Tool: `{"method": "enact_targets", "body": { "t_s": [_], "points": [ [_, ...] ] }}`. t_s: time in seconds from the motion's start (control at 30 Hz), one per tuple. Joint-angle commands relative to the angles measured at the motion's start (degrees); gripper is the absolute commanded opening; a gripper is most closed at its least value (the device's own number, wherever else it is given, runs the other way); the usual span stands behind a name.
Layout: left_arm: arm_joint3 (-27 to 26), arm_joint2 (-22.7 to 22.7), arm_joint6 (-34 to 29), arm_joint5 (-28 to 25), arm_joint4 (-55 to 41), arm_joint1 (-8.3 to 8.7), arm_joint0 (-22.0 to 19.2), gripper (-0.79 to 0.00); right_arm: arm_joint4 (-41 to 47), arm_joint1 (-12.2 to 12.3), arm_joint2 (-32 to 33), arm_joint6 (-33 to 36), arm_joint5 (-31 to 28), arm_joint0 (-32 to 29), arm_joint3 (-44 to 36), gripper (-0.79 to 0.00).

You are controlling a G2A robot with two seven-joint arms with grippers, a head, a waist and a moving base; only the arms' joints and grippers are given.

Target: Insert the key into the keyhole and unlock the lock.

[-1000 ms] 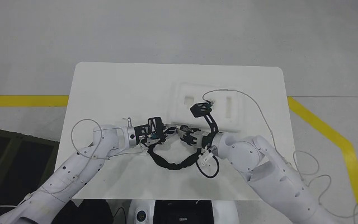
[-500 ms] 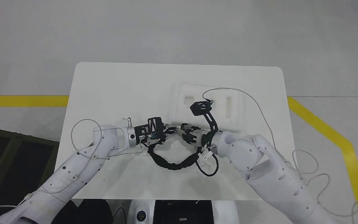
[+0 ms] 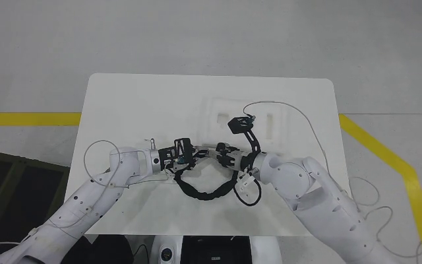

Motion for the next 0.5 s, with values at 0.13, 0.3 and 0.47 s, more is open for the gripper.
{"method": "enact_targets", "body": {
  "t_s": [0.13, 0.3, 0.47],
  "points": [
    [0.0, 0.0, 0.0, 0.0, 0.0, 0.0, 0.0, -0.785, 0.28, 0.51, 2.62, 1.9, -0.04, -1.64, -2.46, -0.56],
    [0.0, 0.0, 0.0, 0.0, 0.0, 0.0, 0.0, -0.785, 0.8, 1.0, 5.02, 3.85, -0.09, -3.28, -4.54, -0.554],
    [0.0, 0.0, 0.0, 0.0, 0.0, 0.0, 0.0, -0.785, 0.95, 1.33, 6.61, 4.97, -0.29, -4.53, -5.83, -0.606]
  ]
}}
